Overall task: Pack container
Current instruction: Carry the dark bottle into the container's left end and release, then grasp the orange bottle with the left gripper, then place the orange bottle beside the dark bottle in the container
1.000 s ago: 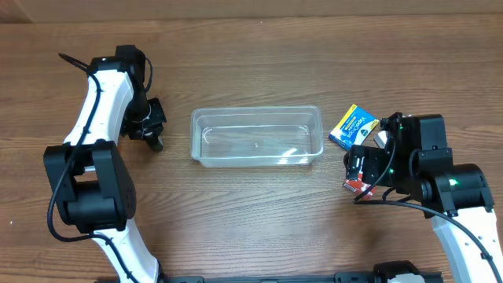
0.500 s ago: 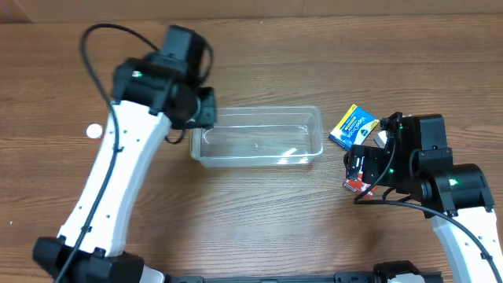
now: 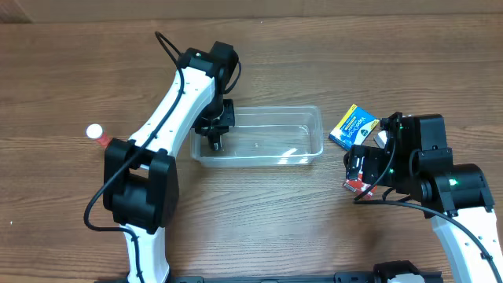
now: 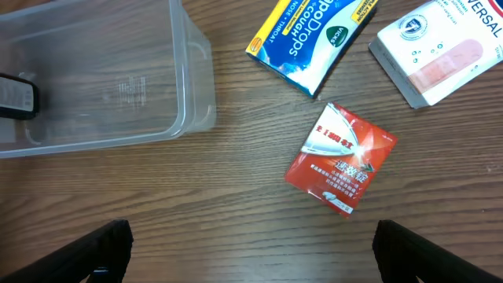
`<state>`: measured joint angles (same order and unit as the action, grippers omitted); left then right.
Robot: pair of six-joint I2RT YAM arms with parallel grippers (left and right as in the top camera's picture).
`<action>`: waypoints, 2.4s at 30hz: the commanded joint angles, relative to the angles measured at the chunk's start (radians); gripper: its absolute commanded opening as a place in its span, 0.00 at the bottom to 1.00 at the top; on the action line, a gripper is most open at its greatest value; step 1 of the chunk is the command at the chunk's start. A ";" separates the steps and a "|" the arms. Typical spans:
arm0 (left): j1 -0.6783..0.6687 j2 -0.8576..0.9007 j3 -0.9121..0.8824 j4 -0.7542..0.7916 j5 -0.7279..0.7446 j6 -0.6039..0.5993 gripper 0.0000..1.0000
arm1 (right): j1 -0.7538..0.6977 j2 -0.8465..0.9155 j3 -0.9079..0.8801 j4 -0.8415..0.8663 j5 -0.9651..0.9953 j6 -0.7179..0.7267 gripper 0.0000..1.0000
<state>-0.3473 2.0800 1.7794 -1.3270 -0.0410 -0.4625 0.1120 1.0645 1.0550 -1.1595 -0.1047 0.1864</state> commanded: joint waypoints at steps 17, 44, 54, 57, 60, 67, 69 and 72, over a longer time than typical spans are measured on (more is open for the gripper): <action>0.142 -0.430 0.291 -0.224 -0.116 0.012 1.00 | 0.004 -0.002 0.025 0.006 -0.002 -0.003 1.00; 0.732 -0.083 -0.120 0.072 0.010 0.172 0.60 | 0.004 -0.002 0.024 0.005 -0.002 -0.003 1.00; 0.710 -0.084 -0.119 0.089 0.009 0.197 0.22 | 0.004 -0.002 0.024 0.005 -0.002 -0.003 1.00; 0.686 -0.106 -0.114 0.048 0.009 0.193 0.15 | 0.004 -0.002 0.024 0.005 -0.002 -0.003 1.00; 0.640 -0.220 -0.114 0.000 0.016 0.186 0.14 | 0.004 -0.002 0.024 0.006 -0.002 -0.003 1.00; 0.303 -0.616 -0.114 -0.116 0.014 0.131 0.15 | 0.004 -0.002 0.024 0.006 -0.002 -0.003 1.00; 0.184 -0.648 -0.117 -0.137 -0.002 0.075 0.15 | 0.004 -0.002 0.024 0.005 -0.002 -0.003 1.00; 0.063 -0.637 -0.167 -0.087 -0.014 0.008 0.16 | 0.004 -0.002 0.024 0.005 -0.002 -0.003 1.00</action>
<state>-0.1997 1.4242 1.6558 -1.4624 -0.0364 -0.3660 0.1120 1.0653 1.0550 -1.1595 -0.1047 0.1864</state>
